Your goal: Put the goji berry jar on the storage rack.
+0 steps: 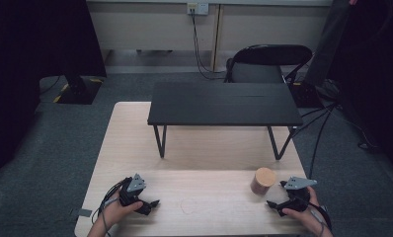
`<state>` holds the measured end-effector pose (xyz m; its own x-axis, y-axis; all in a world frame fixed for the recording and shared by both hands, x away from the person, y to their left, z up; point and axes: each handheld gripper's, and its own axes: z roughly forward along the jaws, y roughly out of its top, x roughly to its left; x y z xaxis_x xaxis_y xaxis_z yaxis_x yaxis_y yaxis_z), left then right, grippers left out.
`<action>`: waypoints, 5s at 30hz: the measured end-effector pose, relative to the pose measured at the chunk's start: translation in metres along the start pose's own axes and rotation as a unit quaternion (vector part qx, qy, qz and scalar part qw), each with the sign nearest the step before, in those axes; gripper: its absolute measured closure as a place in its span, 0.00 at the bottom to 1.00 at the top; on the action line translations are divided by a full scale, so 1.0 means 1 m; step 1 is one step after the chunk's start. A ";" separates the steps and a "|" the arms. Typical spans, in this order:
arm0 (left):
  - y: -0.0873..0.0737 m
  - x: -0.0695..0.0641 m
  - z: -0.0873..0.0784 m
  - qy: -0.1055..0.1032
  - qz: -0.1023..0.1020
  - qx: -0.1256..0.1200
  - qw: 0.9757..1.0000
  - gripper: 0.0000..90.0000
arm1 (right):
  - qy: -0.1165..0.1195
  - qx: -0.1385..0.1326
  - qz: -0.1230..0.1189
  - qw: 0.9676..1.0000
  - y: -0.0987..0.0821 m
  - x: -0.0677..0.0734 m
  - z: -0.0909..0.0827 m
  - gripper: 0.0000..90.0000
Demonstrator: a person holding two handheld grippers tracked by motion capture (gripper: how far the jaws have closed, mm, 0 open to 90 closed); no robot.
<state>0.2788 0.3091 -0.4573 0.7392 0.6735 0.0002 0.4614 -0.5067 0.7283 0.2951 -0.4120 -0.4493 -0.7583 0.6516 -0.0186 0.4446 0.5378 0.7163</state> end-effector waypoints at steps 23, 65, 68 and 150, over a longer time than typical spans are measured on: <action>0.000 0.000 0.000 0.000 0.000 0.000 1.000 0.00 | 0.020 -0.024 -0.012 0.999 0.020 0.002 0.010 0.01; 0.001 0.000 0.001 0.000 0.002 0.001 1.000 0.00 | 0.025 -0.067 -0.022 0.997 0.021 0.000 0.025 0.27; 0.001 0.000 0.001 0.000 0.002 0.001 1.000 0.00 | 0.027 -0.073 -0.020 0.997 0.017 -0.001 0.025 0.28; 0.001 0.000 0.001 0.001 0.001 0.001 1.000 0.00 | 0.039 -0.080 -0.063 0.994 0.285 0.002 -0.039 0.29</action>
<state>0.2794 0.3080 -0.4569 0.7396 0.6731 0.0023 0.4611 -0.5092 0.7267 0.4014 -0.2781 -0.2176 -0.8406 0.5378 -0.0644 0.2678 0.5160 0.8137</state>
